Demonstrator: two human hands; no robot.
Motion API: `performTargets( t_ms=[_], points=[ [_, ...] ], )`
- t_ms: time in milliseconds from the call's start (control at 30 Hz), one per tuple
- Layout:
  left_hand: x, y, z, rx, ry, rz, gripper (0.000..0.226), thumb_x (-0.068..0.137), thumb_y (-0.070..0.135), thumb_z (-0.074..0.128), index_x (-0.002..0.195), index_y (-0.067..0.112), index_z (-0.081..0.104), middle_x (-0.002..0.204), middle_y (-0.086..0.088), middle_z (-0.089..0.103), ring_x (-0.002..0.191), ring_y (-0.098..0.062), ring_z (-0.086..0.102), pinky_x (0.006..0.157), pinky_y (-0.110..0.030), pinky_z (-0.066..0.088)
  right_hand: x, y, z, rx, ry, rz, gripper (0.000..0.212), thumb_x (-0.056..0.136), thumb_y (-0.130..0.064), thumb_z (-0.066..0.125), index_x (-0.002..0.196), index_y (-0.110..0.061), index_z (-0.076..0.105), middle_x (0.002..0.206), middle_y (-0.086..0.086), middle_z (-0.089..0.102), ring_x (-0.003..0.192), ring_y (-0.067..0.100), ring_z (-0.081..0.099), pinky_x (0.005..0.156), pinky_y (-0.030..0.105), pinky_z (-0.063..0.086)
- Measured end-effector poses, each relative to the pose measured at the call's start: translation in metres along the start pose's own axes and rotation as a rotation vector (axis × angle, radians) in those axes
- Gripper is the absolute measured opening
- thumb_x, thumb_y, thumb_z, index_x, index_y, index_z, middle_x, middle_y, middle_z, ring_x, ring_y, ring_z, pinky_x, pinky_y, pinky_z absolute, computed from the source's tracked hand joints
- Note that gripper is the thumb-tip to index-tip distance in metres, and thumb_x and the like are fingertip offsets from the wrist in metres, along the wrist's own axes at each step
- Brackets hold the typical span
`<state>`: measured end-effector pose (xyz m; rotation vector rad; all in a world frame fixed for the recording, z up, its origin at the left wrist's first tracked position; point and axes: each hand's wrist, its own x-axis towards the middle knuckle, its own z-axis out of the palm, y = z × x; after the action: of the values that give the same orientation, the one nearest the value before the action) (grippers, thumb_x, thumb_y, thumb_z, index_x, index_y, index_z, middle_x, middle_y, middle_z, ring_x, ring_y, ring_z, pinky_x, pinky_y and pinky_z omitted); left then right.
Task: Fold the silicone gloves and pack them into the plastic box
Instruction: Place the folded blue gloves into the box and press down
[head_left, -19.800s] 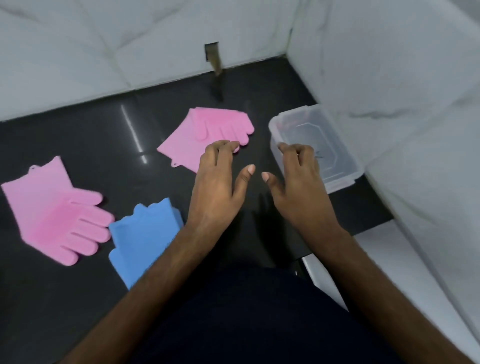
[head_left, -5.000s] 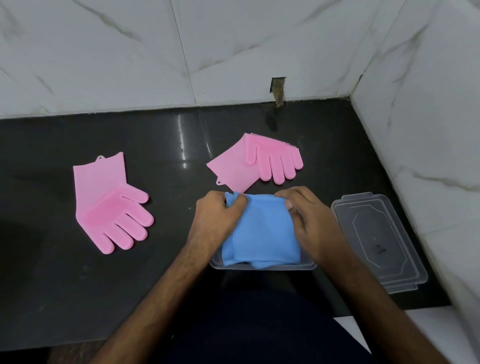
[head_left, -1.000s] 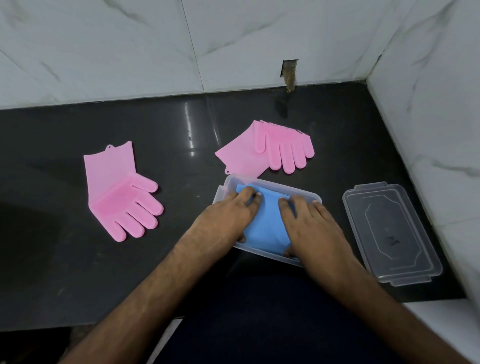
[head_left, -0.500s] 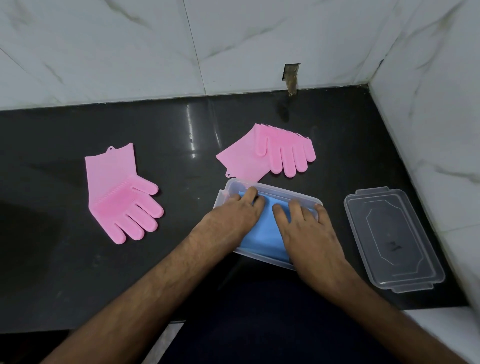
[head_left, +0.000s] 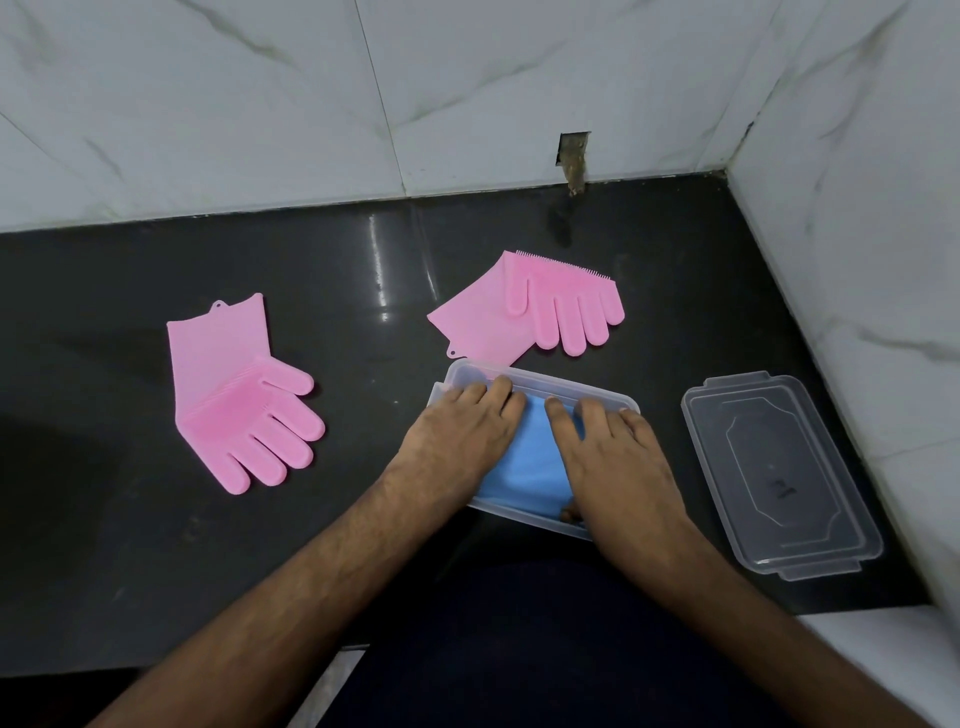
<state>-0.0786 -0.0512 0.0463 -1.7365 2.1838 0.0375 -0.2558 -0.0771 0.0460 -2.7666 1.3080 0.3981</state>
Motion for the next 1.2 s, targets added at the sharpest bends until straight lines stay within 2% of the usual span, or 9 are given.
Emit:
performTargets(
  t_ms=[133, 200, 300, 367, 567, 667, 933, 1067, 1200],
  points=[
    [-0.005, -0.009, -0.001, 0.033, -0.015, -0.003, 0.083, 0.083, 0.035, 0.081, 0.148, 0.013, 0.035, 0.147, -0.006, 0.046, 0.133, -0.028, 0.046, 0.123, -0.046, 0.024, 0.007, -0.002, -0.005, 0.142, 0.024, 0.068, 0.096, 0.085, -0.063, 0.066, 0.156, -0.022, 0.016, 0.146, 0.007, 0.041, 0.133, 0.025, 0.046, 0.115, 0.038, 0.028],
    [-0.011, -0.017, -0.001, -0.045, -0.037, -0.013, 0.072, 0.089, 0.049, 0.073, 0.147, 0.019, 0.044, 0.144, -0.001, 0.053, 0.136, -0.025, 0.044, 0.122, -0.045, 0.016, 0.008, 0.0, -0.008, 0.208, 0.064, 0.101, 0.081, 0.088, -0.06, 0.064, 0.15, -0.024, 0.028, 0.141, 0.003, 0.047, 0.128, 0.023, 0.051, 0.11, 0.036, 0.034],
    [-0.025, -0.026, 0.003, -0.176, 0.015, -0.011, 0.042, 0.101, 0.057, 0.051, 0.129, 0.03, 0.065, 0.129, 0.008, 0.061, 0.138, -0.018, 0.042, 0.116, -0.044, 0.0, 0.005, 0.003, -0.011, 0.223, 0.102, 0.117, 0.064, 0.093, -0.052, 0.062, 0.144, -0.023, 0.037, 0.136, 0.001, 0.051, 0.124, 0.022, 0.054, 0.107, 0.036, 0.038],
    [-0.037, -0.025, 0.006, -0.241, 0.021, -0.035, 0.042, 0.103, 0.058, 0.044, 0.123, 0.033, 0.072, 0.13, 0.01, 0.058, 0.142, -0.014, 0.037, 0.116, -0.045, -0.005, 0.003, 0.005, -0.012, 0.214, 0.109, 0.129, 0.056, 0.096, -0.048, 0.059, 0.143, -0.023, 0.042, 0.134, 0.001, 0.052, 0.122, 0.021, 0.054, 0.107, 0.036, 0.038],
    [-0.059, -0.015, 0.008, -0.391, 0.026, -0.048, 0.063, 0.098, 0.069, 0.028, 0.116, 0.034, 0.078, 0.129, 0.016, 0.057, 0.144, -0.009, 0.032, 0.117, -0.043, -0.01, -0.003, 0.002, -0.017, 0.245, 0.156, 0.146, 0.043, 0.098, -0.034, 0.062, 0.137, -0.019, 0.055, 0.126, 0.004, 0.058, 0.115, 0.025, 0.059, 0.101, 0.04, 0.042],
    [-0.065, -0.016, 0.01, -0.446, 0.006, -0.001, 0.071, 0.093, 0.073, 0.022, 0.117, 0.034, 0.076, 0.125, 0.017, 0.061, 0.145, -0.009, 0.031, 0.117, -0.045, -0.007, -0.007, -0.004, -0.021, 0.253, 0.163, 0.15, 0.044, 0.098, -0.034, 0.061, 0.139, -0.018, 0.054, 0.13, 0.005, 0.057, 0.12, 0.026, 0.057, 0.103, 0.041, 0.043],
    [-0.066, -0.015, 0.022, -0.441, -0.032, 0.053, 0.05, 0.1, 0.066, 0.044, 0.119, 0.03, 0.074, 0.123, 0.014, 0.065, 0.14, -0.01, 0.036, 0.123, -0.05, -0.003, -0.028, -0.017, -0.013, 0.266, 0.168, 0.245, 0.041, 0.102, -0.041, 0.053, 0.138, -0.022, 0.051, 0.134, 0.001, 0.053, 0.121, 0.021, 0.057, 0.11, 0.038, 0.035],
    [-0.062, -0.012, 0.026, -0.366, -0.031, 0.052, 0.041, 0.102, 0.057, 0.051, 0.122, 0.03, 0.075, 0.125, 0.006, 0.055, 0.139, -0.016, 0.036, 0.124, -0.053, -0.004, -0.037, -0.024, -0.009, 0.318, 0.173, 0.304, 0.037, 0.1, -0.037, 0.058, 0.133, -0.021, 0.057, 0.137, 0.002, 0.053, 0.123, 0.021, 0.057, 0.113, 0.04, 0.035],
    [-0.059, -0.013, 0.03, -0.313, 0.034, 0.08, 0.033, 0.102, 0.048, 0.056, 0.117, 0.027, 0.076, 0.123, 0.002, 0.051, 0.134, -0.021, 0.039, 0.121, -0.054, -0.004, -0.041, -0.031, -0.006, 0.368, 0.18, 0.352, 0.045, 0.095, -0.031, 0.067, 0.135, -0.014, 0.056, 0.144, 0.01, 0.047, 0.127, 0.029, 0.053, 0.107, 0.046, 0.043]
  ],
)
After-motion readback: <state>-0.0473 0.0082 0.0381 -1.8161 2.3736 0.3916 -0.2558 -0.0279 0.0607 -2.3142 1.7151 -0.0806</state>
